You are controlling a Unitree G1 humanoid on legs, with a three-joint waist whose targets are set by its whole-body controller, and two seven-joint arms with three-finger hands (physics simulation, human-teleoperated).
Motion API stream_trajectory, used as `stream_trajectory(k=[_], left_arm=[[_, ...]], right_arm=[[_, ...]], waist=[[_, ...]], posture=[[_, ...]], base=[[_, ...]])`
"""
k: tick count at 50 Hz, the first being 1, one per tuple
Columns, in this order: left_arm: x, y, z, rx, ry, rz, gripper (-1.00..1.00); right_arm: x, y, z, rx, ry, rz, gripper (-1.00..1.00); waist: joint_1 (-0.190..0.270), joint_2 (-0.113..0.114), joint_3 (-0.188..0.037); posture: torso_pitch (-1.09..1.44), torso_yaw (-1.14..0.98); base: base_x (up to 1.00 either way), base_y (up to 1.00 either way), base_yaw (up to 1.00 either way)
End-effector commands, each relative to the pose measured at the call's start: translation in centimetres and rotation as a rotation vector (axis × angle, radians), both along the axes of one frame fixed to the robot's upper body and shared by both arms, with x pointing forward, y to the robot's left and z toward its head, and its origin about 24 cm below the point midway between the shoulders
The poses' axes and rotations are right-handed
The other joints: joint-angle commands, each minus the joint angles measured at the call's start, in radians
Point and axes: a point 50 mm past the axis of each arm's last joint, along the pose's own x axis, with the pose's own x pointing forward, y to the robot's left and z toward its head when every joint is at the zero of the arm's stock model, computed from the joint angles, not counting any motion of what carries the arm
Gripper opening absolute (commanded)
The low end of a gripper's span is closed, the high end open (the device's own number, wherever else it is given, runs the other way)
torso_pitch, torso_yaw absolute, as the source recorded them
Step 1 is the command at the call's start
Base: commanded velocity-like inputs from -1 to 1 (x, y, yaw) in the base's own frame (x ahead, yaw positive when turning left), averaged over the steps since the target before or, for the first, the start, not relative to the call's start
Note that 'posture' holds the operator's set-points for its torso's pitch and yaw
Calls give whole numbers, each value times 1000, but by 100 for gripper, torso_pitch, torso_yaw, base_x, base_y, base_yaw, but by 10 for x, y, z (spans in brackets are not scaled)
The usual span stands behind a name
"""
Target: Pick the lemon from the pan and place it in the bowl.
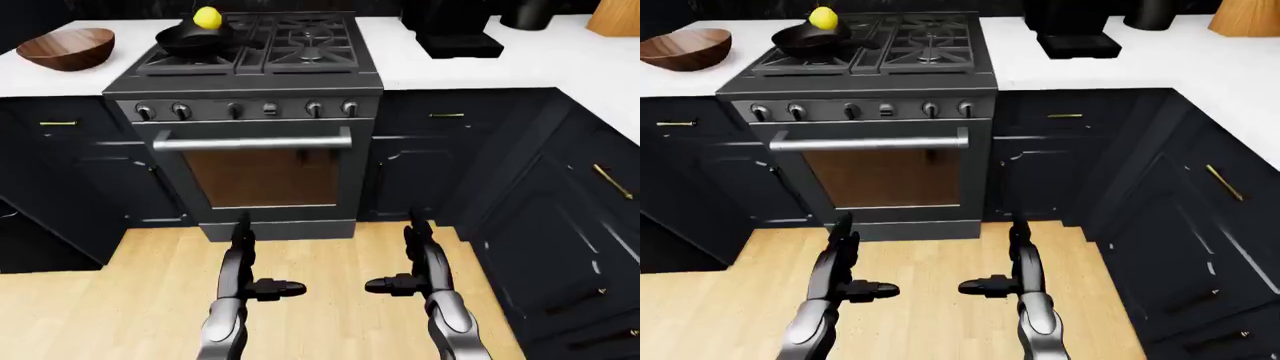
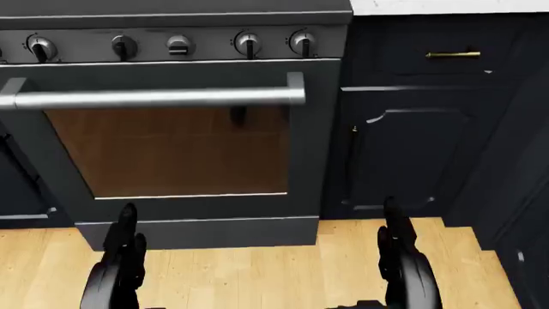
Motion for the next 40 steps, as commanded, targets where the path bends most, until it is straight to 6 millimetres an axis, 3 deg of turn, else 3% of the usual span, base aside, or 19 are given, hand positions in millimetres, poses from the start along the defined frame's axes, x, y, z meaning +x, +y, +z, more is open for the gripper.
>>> stream_trajectory(k=[1, 3, 4, 5, 7, 8, 25, 26, 28, 29, 32, 37, 39, 40], left_arm=[[12, 6, 34, -19, -167, 26, 100], [12, 7, 34, -20, -167, 29, 100], [12, 7, 35, -22, -169, 30, 100], [12, 7, 35, -21, -170, 32, 100], [12, 7, 35, -19, -171, 34, 100], [12, 7, 35, -17, -173, 35, 100], [11, 6, 35, -10, -178, 37, 100], [11, 6, 35, -10, -176, 36, 100], [12, 6, 35, -11, -176, 36, 100], [12, 6, 34, -11, -175, 35, 100], [13, 5, 33, -11, -174, 35, 100], [13, 4, 32, -9, -171, 30, 100], [13, 4, 32, -9, -170, 30, 100], [13, 4, 31, -9, -170, 31, 100]], right_arm=[[1, 3, 42, -7, -188, -7, 100], [1, 3, 43, -12, -184, -5, 100], [1, 5, 43, -13, -190, 9, 100], [1, 6, 42, -28, -191, 12, 100], [0, 3, 42, -30, -189, -7, 100], [1, 3, 42, -30, -188, -11, 100], [-2, 2, 42, -54, -196, -15, 100], [-2, 2, 42, -54, -195, -13, 100], [-2, 3, 42, -54, -196, -9, 100], [-1, 3, 42, -54, -194, -8, 100], [-1, 3, 42, -51, -194, -8, 100], [0, 4, 41, -48, -193, -4, 100], [0, 4, 41, -48, -192, -3, 100], [0, 4, 41, -48, -192, -3, 100]], waist=[[-2, -8, -1], [6, -2, -63], [7, -3, -51], [4, -6, -20], [4, -7, -70], [5, -7, -75], [6, -1, -90], [5, 3, -105], [0, -9, -77], [-3, -29, -72], [-7, -41, -79], [-13, 13, -57], [-13, 68, -65], [-8, 124, -82]], posture=[[0, 0], [0, 0], [0, 0], [0, 0], [0, 0], [0, 0], [0, 0], [0, 0], [0, 0], [0, 0], [0, 0], [0, 0], [0, 0], [0, 0]], base=[[0, 0, 0], [0, 0, 0], [0, 0, 0], [0, 0, 0], [0, 0, 0], [0, 0, 0], [0, 0, 0], [0, 22, 0], [0, 34, 0], [0, 50, 0], [0, 52, 0], [0, 53, 0], [0, 53, 0], [0, 52, 0]])
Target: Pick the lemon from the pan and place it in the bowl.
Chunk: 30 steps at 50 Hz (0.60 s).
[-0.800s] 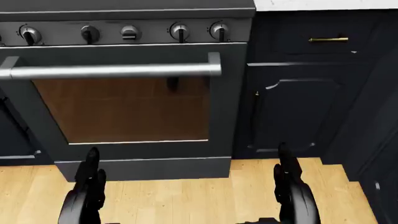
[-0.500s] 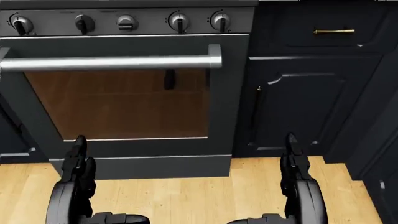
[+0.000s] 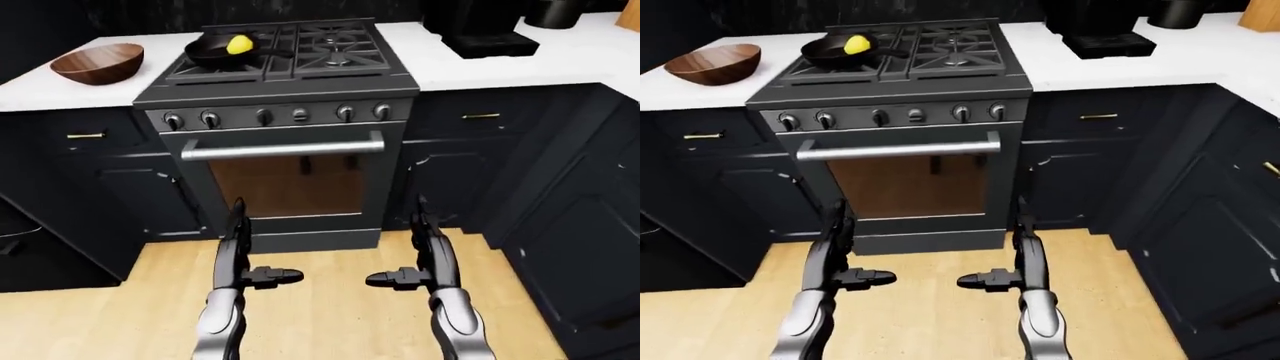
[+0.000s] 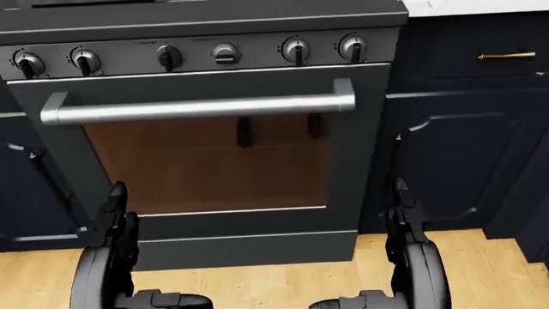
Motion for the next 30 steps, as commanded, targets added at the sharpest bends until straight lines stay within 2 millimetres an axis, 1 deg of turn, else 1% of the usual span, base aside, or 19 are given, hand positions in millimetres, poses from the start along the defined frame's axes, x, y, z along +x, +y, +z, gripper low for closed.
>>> stream_trajectory(k=[1, 2, 3, 5, 10, 13, 14, 15, 16, 18, 20, 21, 23, 25, 26, 27, 28, 29, 30], left_arm=[[3, 2, 14, 3, -75, 9, 100], [3, 2, 14, 4, -75, 9, 100], [3, 2, 15, 4, -76, 9, 100], [2, 1, 15, 4, -76, 9, 100], [2, 2, 15, 5, -76, 11, 100], [2, 3, 16, 4, -78, 13, 100], [2, 3, 17, 4, -79, 13, 100], [2, 3, 16, 4, -78, 13, 100], [2, 2, 16, 4, -78, 12, 100], [2, 3, 16, 4, -78, 12, 100], [2, 2, 16, 4, -78, 13, 100], [2, 2, 16, 5, -79, 13, 100], [2, 3, 17, 4, -78, 13, 100], [2, 3, 16, 5, -78, 13, 100], [2, 3, 16, 5, -78, 13, 100], [2, 3, 16, 5, -78, 13, 100], [2, 3, 16, 5, -78, 13, 100], [2, 3, 16, 5, -78, 13, 100], [2, 3, 16, 5, -78, 13, 100]], right_arm=[[3, 2, 13, -4, -70, 16, 100], [2, 2, 13, -4, -70, 16, 100], [2, 2, 14, -5, -71, 17, 100], [2, 2, 13, -7, -69, 17, 100], [2, 3, 14, -8, -70, 18, 100], [1, 3, 14, -9, -71, 19, 100], [1, 3, 15, -9, -72, 20, 100], [1, 3, 15, -9, -73, 19, 100], [1, 3, 15, -9, -73, 20, 100], [1, 3, 16, -10, -73, 21, 100], [1, 3, 16, -15, -72, 25, 100], [1, 4, 16, -14, -73, 26, 100], [1, 4, 16, -16, -73, 28, 100], [1, 4, 16, -18, -72, 27, 100], [1, 4, 16, -18, -73, 28, 100], [1, 4, 16, -19, -72, 28, 100], [1, 5, 16, -20, -71, 28, 100], [1, 5, 15, -19, -71, 29, 100], [1, 5, 15, -19, -71, 29, 100]], waist=[[8, -4, -18], [7, -3, -9], [14, -11, -7], [13, -35, -11], [8, -86, 6], [4, -115, 6], [2, -130, 2], [0, -151, -7], [-13, -117, -1], [-7, -131, -7], [-6, -130, -19], [-4, -122, -17], [-7, -94, -5], [-7, -56, 0], [-7, -21, -9], [0, 34, -23], [7, -7, -17], [6, -5, -9], [14, -14, -7]], posture=[[0, 0], [0, 0], [0, 0], [0, 0], [0, 0], [0, 0], [0, 0], [0, 0], [0, 0], [0, 0], [0, 0], [0, 0], [0, 0], [0, 0], [0, 0], [0, 0], [0, 0], [0, 0], [0, 0]], base=[[0, 53, 0], [0, 52, 0], [0, 52, 0], [0, 52, 0], [0, 51, 0], [0, 49, 0], [0, 45, 0], [0, 43, 0], [0, 41, 0], [0, 43, 0], [0, 42, 0], [0, 42, 0], [0, 43, 0], [0, 42, 0], [0, 43, 0], [0, 43, 0], [0, 44, 0], [0, 44, 0], [0, 45, 0]])
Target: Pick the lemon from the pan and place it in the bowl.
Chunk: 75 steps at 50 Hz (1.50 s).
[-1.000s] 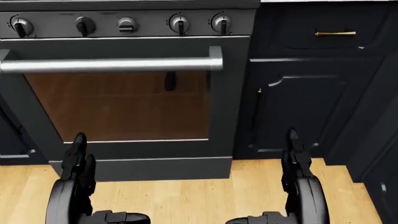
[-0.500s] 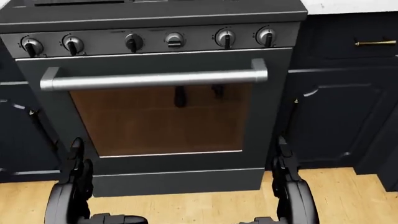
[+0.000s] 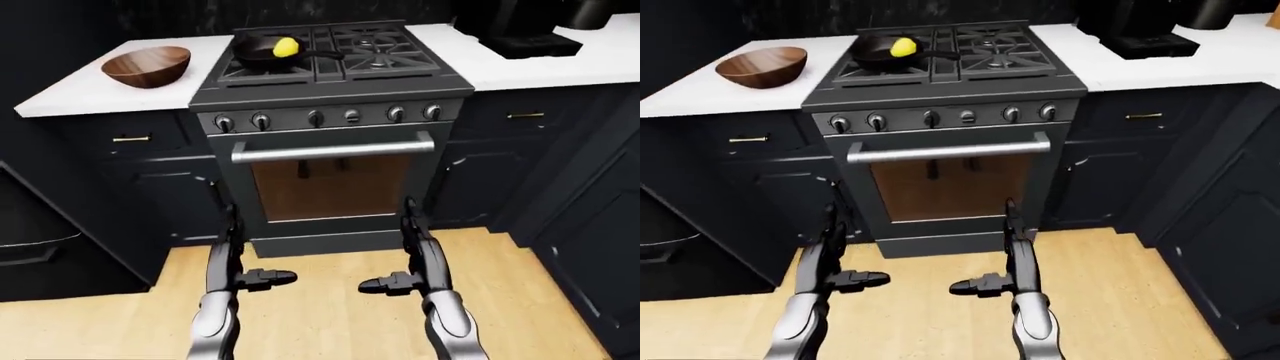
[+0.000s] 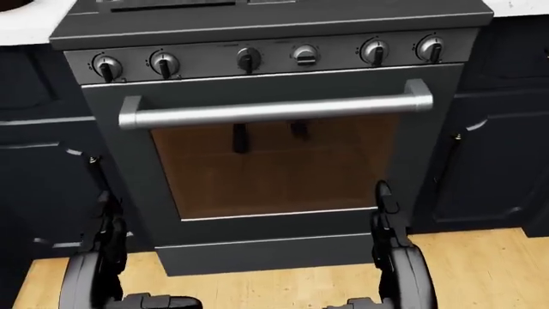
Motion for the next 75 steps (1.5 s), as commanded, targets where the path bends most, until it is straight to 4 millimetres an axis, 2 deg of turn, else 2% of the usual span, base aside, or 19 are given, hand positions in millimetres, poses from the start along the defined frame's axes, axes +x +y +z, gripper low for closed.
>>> stream_trajectory(k=[1, 11, 20, 22, 24, 25, 35, 39, 40, 44, 48, 50, 52, 53, 55, 60, 65, 68, 75], left_arm=[[6, -7, 19, -1, -98, -29, 100], [7, -8, 18, -3, -98, -31, 100], [7, -9, 17, -2, -94, -32, 100], [7, -9, 17, -2, -94, -33, 100], [7, -9, 17, -1, -94, -34, 100], [7, -9, 17, 0, -94, -34, 100], [7, -8, 18, 0, -99, -31, 100], [6, -8, 18, 0, -100, -31, 100], [6, -8, 19, -1, -101, -31, 100], [5, -8, 19, -1, -102, -31, 100], [6, -8, 20, -1, -102, -31, 100], [6, -8, 19, 0, -102, -31, 100], [6, -8, 19, -1, -102, -32, 100], [6, -8, 20, -1, -103, -32, 100], [6, -8, 19, -1, -102, -32, 100], [7, -8, 18, 1, -99, -31, 100], [9, -11, 27, 6, -99, -60, 100], [38, -5, 37, 13, -68, -25, 100], [74, -5, 98, 12, -106, 18, 100]], right_arm=[[4, -6, 19, -12, -101, -22, 100], [5, -5, 19, -10, -100, -15, 100], [6, -5, 18, -7, -99, -11, 100], [6, -4, 18, -9, -98, -9, 100], [6, -4, 18, -9, -99, -10, 100], [6, -4, 18, -9, -98, -9, 100], [5, -4, 18, -11, -99, -11, 100], [5, -4, 19, -12, -99, -11, 100], [4, -4, 19, -12, -99, -11, 100], [4, -5, 19, -12, -99, -11, 100], [4, -5, 19, -13, -101, -11, 100], [4, -5, 19, -14, -101, -11, 100], [3, -4, 20, -14, -101, -10, 100], [3, -4, 20, -14, -101, -9, 100], [3, -4, 20, -13, -102, -9, 100], [5, -4, 18, -14, -93, -10, 100], [16, -15, 26, -17, -84, -78, 100], [36, -23, 41, -48, -106, -128, 100], [69, -28, 86, -16, -129, -60, 100]], waist=[[-6, -10, -15], [-18, -141, -9], [-29, -70, -5], [-30, -26, -10], [-20, 66, -35], [-17, 3, -18], [-6, -77, -4], [-9, -141, -12], [-21, -103, -7], [-25, -118, -20], [-28, -71, -4], [-28, -28, -5], [-17, 68, -32], [-14, 0, -14], [-7, 4, -12], [-6, -60, 3], [-8, -36, -15], [-1, -39, -14], [12, -66, -17]], posture=[[0, 0], [0, 0], [0, 0], [0, 0], [0, 0], [0, 0], [0, 0], [0, 0], [0, 0], [0, 0], [0, 0], [0, 0], [0, 0], [0, 0], [0, 0], [0, 0], [0, 0], [0, 0], [0, 0]], base=[[0, 45, 0], [0, 44, 0], [0, 44, 0], [0, 44, 0], [0, 44, 0], [0, 45, 0], [0, 44, 0], [0, 44, 0], [0, 45, 0], [0, 44, 0], [0, 44, 0], [0, 44, 0], [0, 43, 0], [0, 44, 0], [0, 44, 0], [0, 34, 0], [0, 0, 0], [0, 0, 0], [0, 0, 0]])
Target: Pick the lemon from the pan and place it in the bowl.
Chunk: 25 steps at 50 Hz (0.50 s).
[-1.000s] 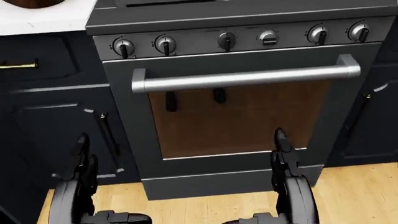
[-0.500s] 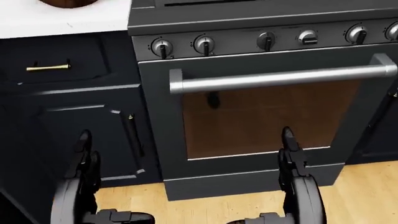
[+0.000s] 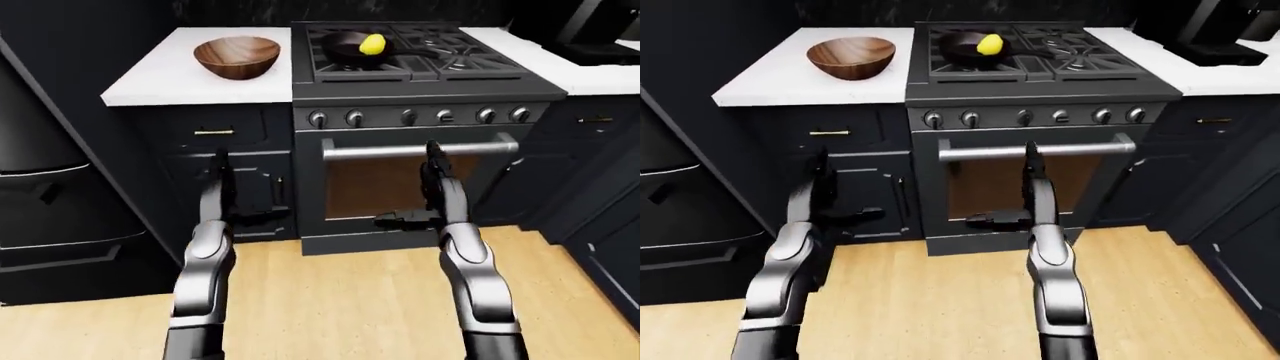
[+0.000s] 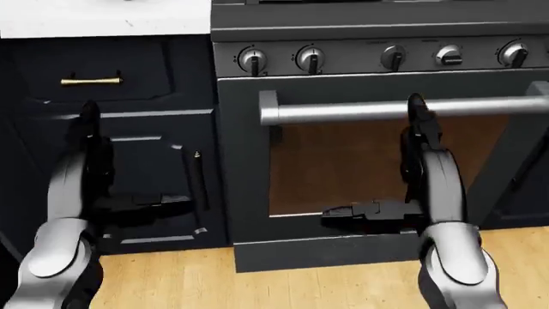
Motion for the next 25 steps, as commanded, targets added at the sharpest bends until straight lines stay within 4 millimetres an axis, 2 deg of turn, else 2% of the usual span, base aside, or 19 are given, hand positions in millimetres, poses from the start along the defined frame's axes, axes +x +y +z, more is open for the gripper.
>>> stream_trajectory(k=[1, 3, 5, 8, 13, 15, 17, 21, 23, 25], left_arm=[[9, -11, 35, 9, -77, -28, 100], [17, -11, 52, 9, -94, -21, 100], [28, -9, 70, -31, -96, -15, 100], [41, -12, 87, -9, -99, -29, 100], [63, -18, 116, 20, -98, -44, 100], [71, -17, 128, 23, -97, -39, 100], [79, -14, 150, 31, -108, -29, 100], [90, -13, 165, 36, -108, -21, 100], [94, -12, 174, 42, -106, -20, 100], [97, -9, 181, 46, -112, -4, 100]], right_arm=[[10, -3, 25, 11, -61, 44, 100], [19, -9, 36, 11, -61, 44, 100], [28, -14, 46, 11, -48, 49, 100], [39, -21, 60, 0, -26, 50, 100], [64, -25, 93, -27, -36, 38, 100], [73, -24, 106, -50, -36, 42, 100], [84, -24, 123, -67, -38, 48, 100], [94, -23, 144, -81, -44, 60, 100], [97, -22, 161, -92, -43, 66, 100], [101, -22, 164, -97, -35, 71, 100]], waist=[[-4, 0, -22], [-1, -38, -29], [1, -21, -28], [-5, -7, -38], [-19, 10, -40], [-23, 12, -40], [-27, 13, -42], [-31, 10, -41], [-30, 8, -40], [-29, 7, -41]], posture=[[0, 0], [0, 0], [0, 0], [0, 0], [0, 0], [0, 0], [0, 0], [0, 0], [0, 0], [0, 0]], base=[[0, 0, 0], [0, 0, 0], [0, 0, 0], [0, 0, 0], [0, 0, 0], [0, 0, 0], [0, 0, 0], [0, 0, 0], [0, 0, 0], [0, 0, 0]])
